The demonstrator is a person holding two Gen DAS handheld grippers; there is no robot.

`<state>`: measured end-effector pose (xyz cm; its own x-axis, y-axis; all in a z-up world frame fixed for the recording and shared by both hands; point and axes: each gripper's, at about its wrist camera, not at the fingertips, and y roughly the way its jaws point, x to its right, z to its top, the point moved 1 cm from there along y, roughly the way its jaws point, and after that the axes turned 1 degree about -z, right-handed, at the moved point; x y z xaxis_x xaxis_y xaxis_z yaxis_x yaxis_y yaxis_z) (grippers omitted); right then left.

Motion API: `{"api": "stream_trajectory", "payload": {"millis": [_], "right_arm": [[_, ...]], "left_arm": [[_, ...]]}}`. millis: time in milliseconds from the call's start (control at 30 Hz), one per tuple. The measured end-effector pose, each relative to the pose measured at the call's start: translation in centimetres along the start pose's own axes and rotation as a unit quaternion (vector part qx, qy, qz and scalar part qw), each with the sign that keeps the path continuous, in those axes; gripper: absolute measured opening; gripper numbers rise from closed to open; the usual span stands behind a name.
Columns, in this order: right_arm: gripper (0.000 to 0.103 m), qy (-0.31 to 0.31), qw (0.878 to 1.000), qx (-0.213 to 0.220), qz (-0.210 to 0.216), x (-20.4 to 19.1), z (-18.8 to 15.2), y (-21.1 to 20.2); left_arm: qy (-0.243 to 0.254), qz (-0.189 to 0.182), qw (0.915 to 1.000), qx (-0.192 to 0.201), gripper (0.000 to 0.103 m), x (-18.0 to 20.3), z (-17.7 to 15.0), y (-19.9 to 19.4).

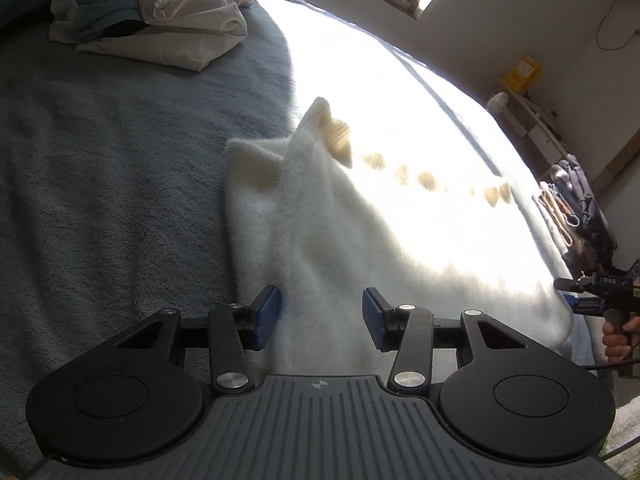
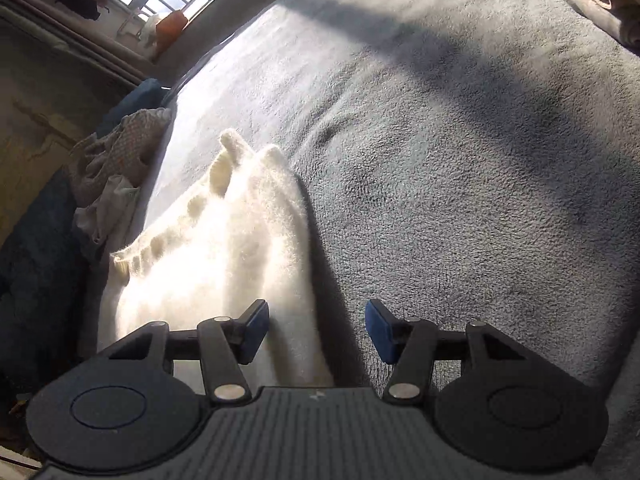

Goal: Fold clothes

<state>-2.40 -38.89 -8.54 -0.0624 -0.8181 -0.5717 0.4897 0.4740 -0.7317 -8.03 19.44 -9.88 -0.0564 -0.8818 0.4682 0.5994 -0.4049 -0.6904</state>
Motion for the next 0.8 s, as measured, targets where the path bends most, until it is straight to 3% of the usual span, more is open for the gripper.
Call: {"api": "stream_trajectory", "payload": {"millis": [133,233,300,433,533,633,667,700,733,800], "right_arm": [[0.052,0.0,1.0,0.003,0.021,-0.6,0.6,0.9],[0.044,-0.02,1.0,-0.009,0.022,-1.6,1.0,1.8],[0.029,-0.046,0.999,-0.002,0.007,-2.1,1.1,1.8],[0.018,-0.057,0.998,0.02,0.005,-2.6,1.7,1.9],[0.018,-0.05,0.999,0.017,0.013,-2.5,2.3,2.4],[0.022,-0.033,0.999,0.01,0.014,-2.3,3.1,3.3],[0.03,-0.025,1.0,0.012,0.013,-2.2,3.4,3.4],[0.045,-0.013,1.0,0.016,0.013,-2.1,3.7,3.9],[0.05,-0.006,1.0,0.019,0.012,-2.0,3.9,4.1],[0.051,-0.006,1.0,0.022,0.021,-2.0,4.2,4.6]], "left_arm": [[-0.012,-0.003,0.9999,0.002,0.045,-0.9,0.2,-0.6],[-0.006,0.0,1.0,0.0,0.045,-0.7,0.2,-0.2],[0.002,0.005,1.0,0.007,0.031,-0.6,0.2,-0.1],[-0.005,0.009,0.9999,0.009,0.017,-0.9,0.0,-0.2],[-0.01,0.01,0.9999,0.001,0.017,-0.9,0.2,-0.2],[-0.016,0.017,0.9997,-0.011,0.027,-1.0,0.8,0.1],[-0.021,0.02,0.9995,-0.011,0.035,-1.1,1.0,0.3],[-0.025,0.022,0.9994,-0.011,0.041,-1.1,1.1,0.5],[-0.027,0.023,0.9993,-0.01,0.042,-1.1,1.3,0.8],[-0.016,0.026,0.9995,-0.01,0.043,-0.9,1.6,1.4]]}}
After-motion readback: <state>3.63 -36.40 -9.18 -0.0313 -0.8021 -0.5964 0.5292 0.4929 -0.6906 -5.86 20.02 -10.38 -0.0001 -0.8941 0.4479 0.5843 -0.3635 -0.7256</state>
